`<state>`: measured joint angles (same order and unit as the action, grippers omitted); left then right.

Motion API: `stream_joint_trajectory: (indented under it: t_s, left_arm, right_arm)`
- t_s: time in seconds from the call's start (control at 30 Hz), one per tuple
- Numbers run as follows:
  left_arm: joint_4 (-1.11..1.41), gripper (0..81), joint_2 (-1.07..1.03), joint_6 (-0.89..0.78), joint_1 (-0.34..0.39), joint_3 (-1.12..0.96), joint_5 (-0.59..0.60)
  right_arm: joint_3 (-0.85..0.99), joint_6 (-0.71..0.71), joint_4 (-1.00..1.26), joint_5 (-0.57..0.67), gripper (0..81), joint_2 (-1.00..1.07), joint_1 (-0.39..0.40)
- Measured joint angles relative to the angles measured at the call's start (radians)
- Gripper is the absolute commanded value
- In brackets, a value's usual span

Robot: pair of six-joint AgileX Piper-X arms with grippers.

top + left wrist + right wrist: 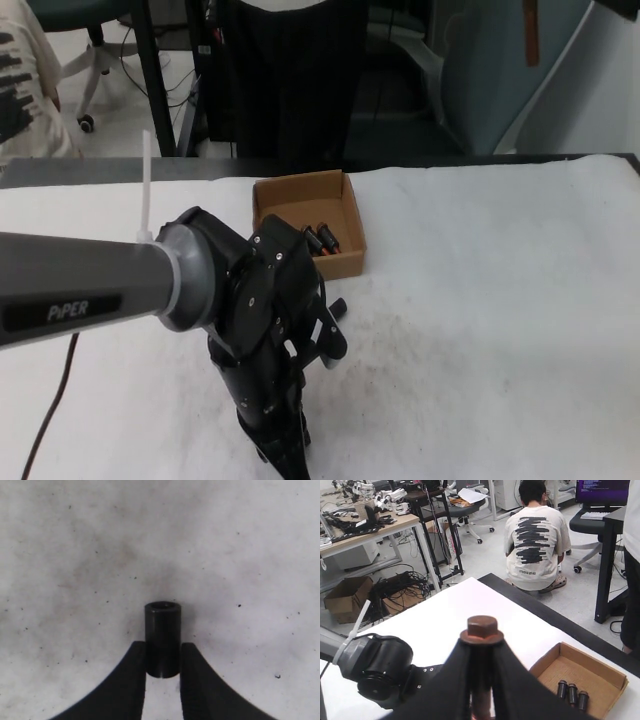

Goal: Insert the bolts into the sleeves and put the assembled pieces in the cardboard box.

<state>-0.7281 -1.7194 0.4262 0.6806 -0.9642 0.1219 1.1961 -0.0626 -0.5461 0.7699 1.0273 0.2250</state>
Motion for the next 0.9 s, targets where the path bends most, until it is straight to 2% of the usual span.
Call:
stream_joint_trajectory:
  t_s: [0.43, 0.7, 0.9]
  left_arm:
    - [-0.015, 0.1, 0.004, -0.008, 0.0, -0.007, 0.0]
    - [0.033, 0.1, 0.107, -0.129, -0.017, -0.003, 0.103]
    - [0.086, 0.1, 0.245, -0.225, -0.079, -0.003, 0.177]
  right_arm:
    - [0.0, 0.0, 0.0, 0.0, 0.8, -0.011, -0.003]
    - [0.0, -0.003, 0.027, 0.0, 0.8, -0.011, -0.004]
    - [0.0, -0.001, 0.045, 0.0, 0.8, -0.011, -0.032]
